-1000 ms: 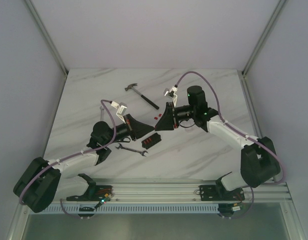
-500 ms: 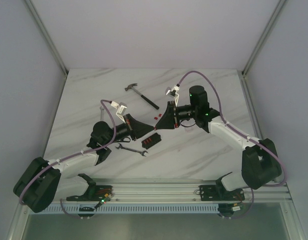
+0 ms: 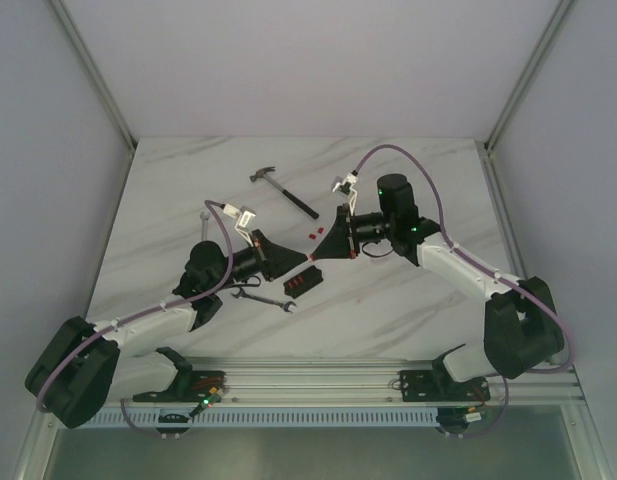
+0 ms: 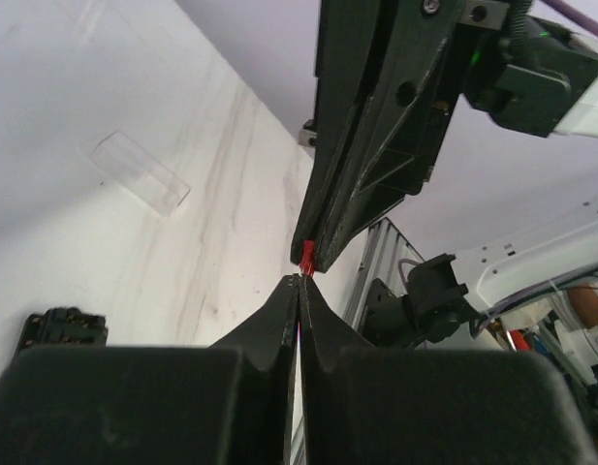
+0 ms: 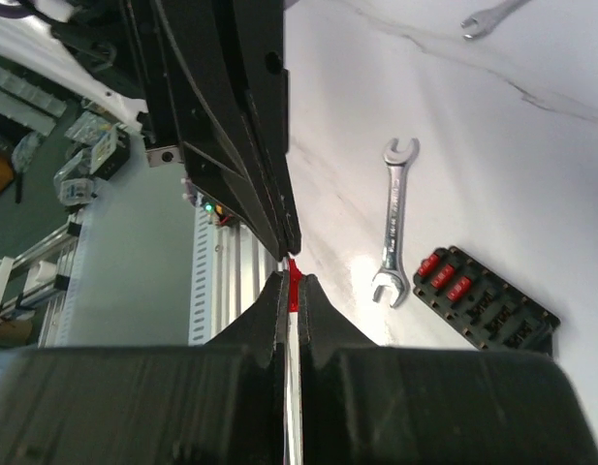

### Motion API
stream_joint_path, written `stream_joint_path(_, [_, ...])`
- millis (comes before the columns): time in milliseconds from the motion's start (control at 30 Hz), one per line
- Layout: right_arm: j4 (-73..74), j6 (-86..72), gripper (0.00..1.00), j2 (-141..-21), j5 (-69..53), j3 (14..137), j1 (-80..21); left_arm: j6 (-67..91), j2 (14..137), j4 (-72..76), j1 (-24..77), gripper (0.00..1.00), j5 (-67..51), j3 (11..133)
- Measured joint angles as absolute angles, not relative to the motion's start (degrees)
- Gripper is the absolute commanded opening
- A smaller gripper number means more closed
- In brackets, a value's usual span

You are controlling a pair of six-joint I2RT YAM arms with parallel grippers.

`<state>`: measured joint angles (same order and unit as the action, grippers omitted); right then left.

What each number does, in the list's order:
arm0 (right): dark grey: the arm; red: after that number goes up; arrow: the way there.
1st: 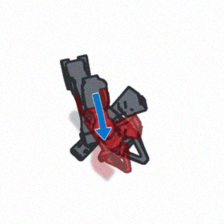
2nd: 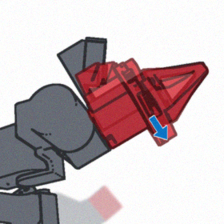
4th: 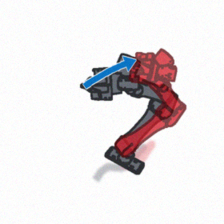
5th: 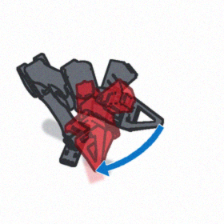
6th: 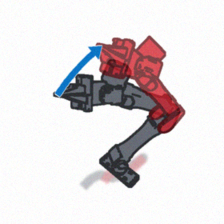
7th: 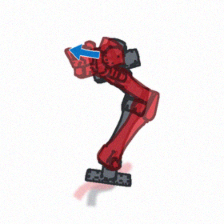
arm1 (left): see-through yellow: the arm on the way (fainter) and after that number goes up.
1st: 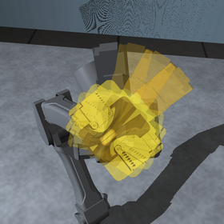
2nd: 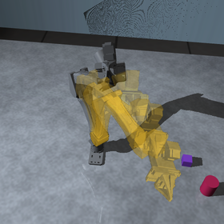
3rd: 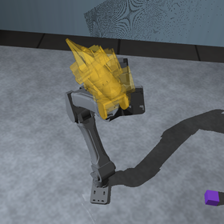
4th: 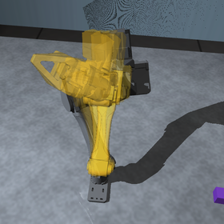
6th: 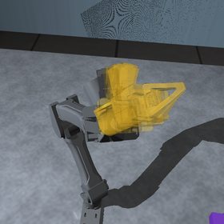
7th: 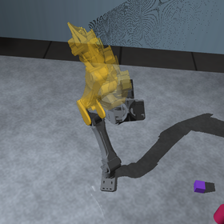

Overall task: Snap on the fuse box
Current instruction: Adjust the fuse, then install the fuse at the fuse box base.

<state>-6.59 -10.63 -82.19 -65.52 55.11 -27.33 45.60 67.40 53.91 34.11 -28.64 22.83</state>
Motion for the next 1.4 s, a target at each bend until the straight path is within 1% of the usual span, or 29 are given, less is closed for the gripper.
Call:
stream_joint_path(33, [-5.82, -10.39, 0.00, -82.19, -64.55, 55.11, -27.33, 45.32, 66.96, 52.25, 34.06, 0.18, -28.12, 22.83])
stream_joint_path(100, [-3.79, -9.76, 0.00, -82.19, -62.22, 55.11, -27.42, 44.42, 65.95, 48.29, 33.71, 0.22, -26.57, 22.83])
stream_joint_path(300, [4.69, -8.01, 0.00, -82.48, -50.96, 56.60, -30.09, 42.54, 64.53, 35.14, 32.45, 0.39, -20.25, 22.96])
stream_joint_path(500, [12.58, -7.25, 0.00, -84.64, -36.01, 62.17, -35.44, 41.69, 67.16, 24.80, 31.57, 0.49, -15.53, 24.43])
stream_joint_path(667, [17.87, -7.27, 0.00, -87.94, -24.49, 66.48, -39.59, 41.43, 73.12, 21.41, 30.17, 0.50, -14.52, 27.07])
stream_joint_path(900, [24.53, -8.47, 0.00, -95.79, -10.96, 71.22, -43.64, 39.99, 84.88, 20.05, 28.12, 0.50, -17.82, 33.82])
stream_joint_path(1133, [27.46, -10.52, 0.00, -98.04, -5.32, 71.81, -44.60, 39.27, 92.18, 22.31, 27.42, 0.45, -23.94, 37.28])
stream_joint_path(1300, [29.10, -12.03, 0.00, -98.74, -3.68, 72.88, -44.62, 39.31, 97.43, 24.95, 27.33, 0.38, -28.86, 39.92])
stream_joint_path(1400, [29.47, -12.58, 0.00, -98.74, -3.20, 73.19, -44.69, 39.33, 99.59, 26.92, 27.33, 0.35, -31.90, 40.12])
